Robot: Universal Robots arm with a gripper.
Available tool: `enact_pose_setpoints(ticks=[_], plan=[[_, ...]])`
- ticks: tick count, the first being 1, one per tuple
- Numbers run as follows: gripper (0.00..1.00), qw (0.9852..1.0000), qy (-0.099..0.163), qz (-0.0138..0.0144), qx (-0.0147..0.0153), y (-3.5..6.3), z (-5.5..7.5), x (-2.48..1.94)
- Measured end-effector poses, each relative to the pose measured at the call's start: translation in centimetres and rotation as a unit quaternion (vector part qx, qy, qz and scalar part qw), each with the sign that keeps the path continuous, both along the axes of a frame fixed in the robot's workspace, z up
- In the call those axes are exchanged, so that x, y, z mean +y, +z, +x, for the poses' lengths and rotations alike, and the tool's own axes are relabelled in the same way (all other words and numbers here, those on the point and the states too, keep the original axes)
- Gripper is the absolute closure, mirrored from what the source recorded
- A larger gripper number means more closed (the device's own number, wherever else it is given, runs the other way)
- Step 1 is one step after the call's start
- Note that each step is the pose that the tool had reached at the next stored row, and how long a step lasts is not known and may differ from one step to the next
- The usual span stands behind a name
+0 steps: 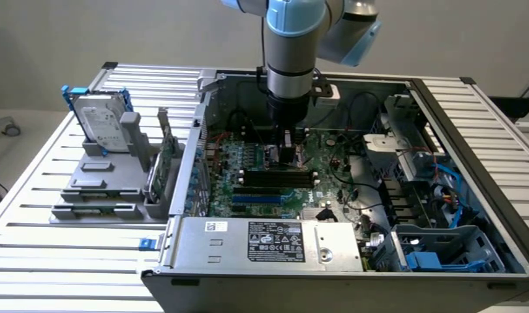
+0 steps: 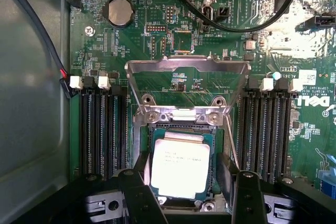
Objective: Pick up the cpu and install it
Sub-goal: 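Place the cpu into insertion slot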
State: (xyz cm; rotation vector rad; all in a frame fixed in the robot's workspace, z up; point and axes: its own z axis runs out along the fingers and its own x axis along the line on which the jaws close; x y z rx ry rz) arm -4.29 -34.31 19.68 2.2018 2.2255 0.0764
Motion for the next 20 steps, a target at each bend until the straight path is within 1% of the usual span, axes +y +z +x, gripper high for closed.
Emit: enact_pose_setpoints(ticks=[8, 12, 16, 20], plan=[[0.38, 0.9999, -0.011, 0.0017, 0.0001, 0.08, 0.0, 0.0], [0.38, 0.9996, -0.029, 0.0022, 0.0002, 0.09, -0.01, 0.0], [0.38, 0.9988, -0.049, 0.0026, 0.0002, 0.09, -0.01, -0.01], [0.38, 0.9983, -0.058, 0.0028, 0.0002, 0.09, -0.01, 0.06]])
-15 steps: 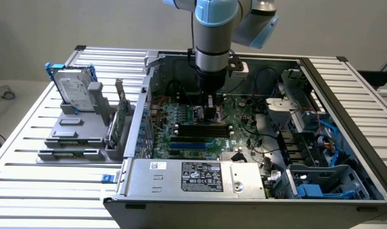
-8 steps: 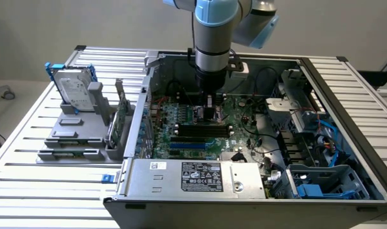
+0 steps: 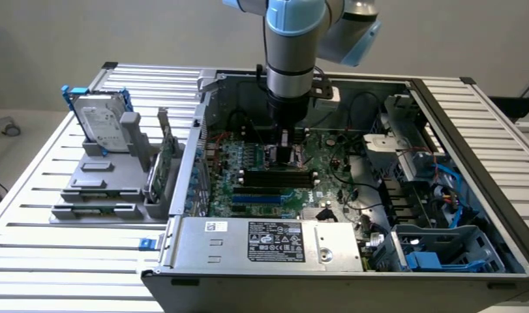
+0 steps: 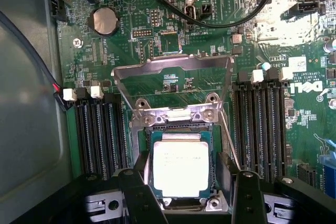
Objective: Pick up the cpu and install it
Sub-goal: 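Place the cpu into insertion slot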
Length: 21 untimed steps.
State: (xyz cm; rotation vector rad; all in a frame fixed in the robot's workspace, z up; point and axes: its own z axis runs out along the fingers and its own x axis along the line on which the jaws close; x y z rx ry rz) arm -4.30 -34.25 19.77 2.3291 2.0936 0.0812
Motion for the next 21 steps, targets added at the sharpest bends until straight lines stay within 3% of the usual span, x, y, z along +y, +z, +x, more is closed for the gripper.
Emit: enact_pose_setpoints(ticks=[18, 20, 21], plan=[[0.38, 0.9999, -0.012, 0.0008, 0.0, -0.05, -0.01, 0.3], [0.36, 0.9999, -0.013, 0.0011, 0.0, -0.06, -0.02, 0.31], [0.3, 0.9999, -0.013, 0.0012, 0.0, -0.06, -0.02, 0.31]])
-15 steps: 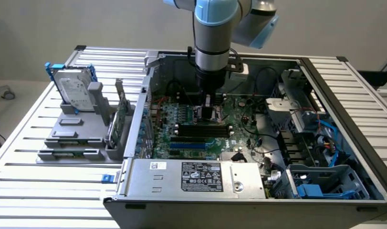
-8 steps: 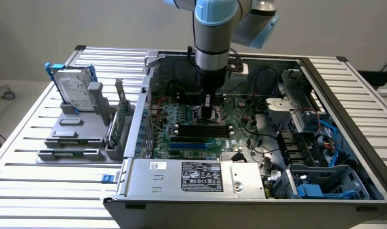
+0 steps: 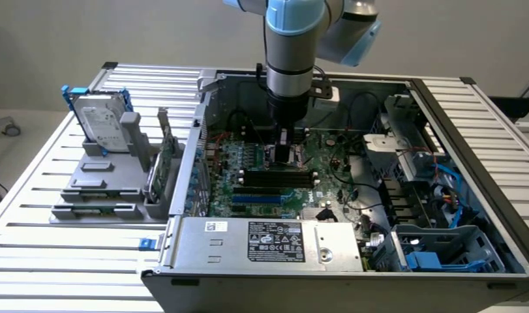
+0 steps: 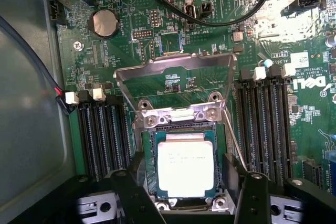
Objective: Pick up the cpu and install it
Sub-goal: 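Place the cpu into insertion slot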
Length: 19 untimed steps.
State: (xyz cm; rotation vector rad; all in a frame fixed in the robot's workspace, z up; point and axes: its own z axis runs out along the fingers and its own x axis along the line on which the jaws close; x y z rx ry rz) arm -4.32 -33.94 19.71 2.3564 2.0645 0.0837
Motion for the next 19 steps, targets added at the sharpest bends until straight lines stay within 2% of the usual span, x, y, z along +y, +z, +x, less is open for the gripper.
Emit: enact_pose_setpoints(ticks=[12, 13, 15, 19], plan=[[0.3, 1.0, -0.001, 0.0014, 0.0, -0.25, -0.07, 0.0], [0.32, 1.0, -0.001, 0.0014, 0.0001, -0.27, -0.07, 0.0], [0.44, 1.0, -0.001, 0.0011, 0.0004, -0.27, -0.08, -0.02], [0.45, 1.0, -0.001, 0.0019, 0.0, -0.32, -0.07, 0.01]])
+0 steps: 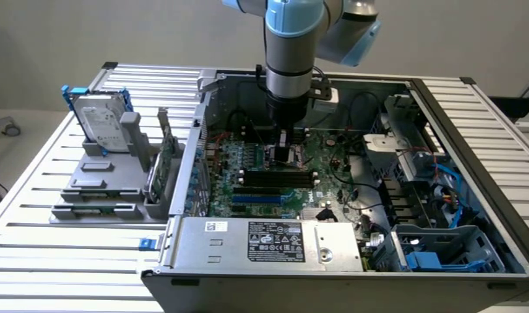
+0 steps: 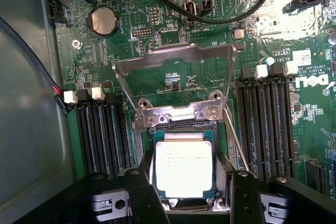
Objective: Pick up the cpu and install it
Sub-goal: 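Place the cpu into insertion slot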
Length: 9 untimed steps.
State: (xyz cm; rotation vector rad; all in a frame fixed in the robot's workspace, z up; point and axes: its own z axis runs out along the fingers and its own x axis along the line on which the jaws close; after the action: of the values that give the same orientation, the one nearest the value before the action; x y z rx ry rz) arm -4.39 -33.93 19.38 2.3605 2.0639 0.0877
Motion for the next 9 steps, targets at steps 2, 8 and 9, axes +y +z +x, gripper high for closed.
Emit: enact_pose_setpoints(ticks=[2, 8, 9], plan=[[0.45, 1.0, 0.0, 0.0003, 0.0, 0.0, 0.0, 0.0], [0.45, 1.0, 0.0, 0.0027, -0.0001, 0.16, 0.0, 0.01], [0.45, 1.0, 0.0, 0.0029, -0.0001, 0.18, 0.0, 0.01]])
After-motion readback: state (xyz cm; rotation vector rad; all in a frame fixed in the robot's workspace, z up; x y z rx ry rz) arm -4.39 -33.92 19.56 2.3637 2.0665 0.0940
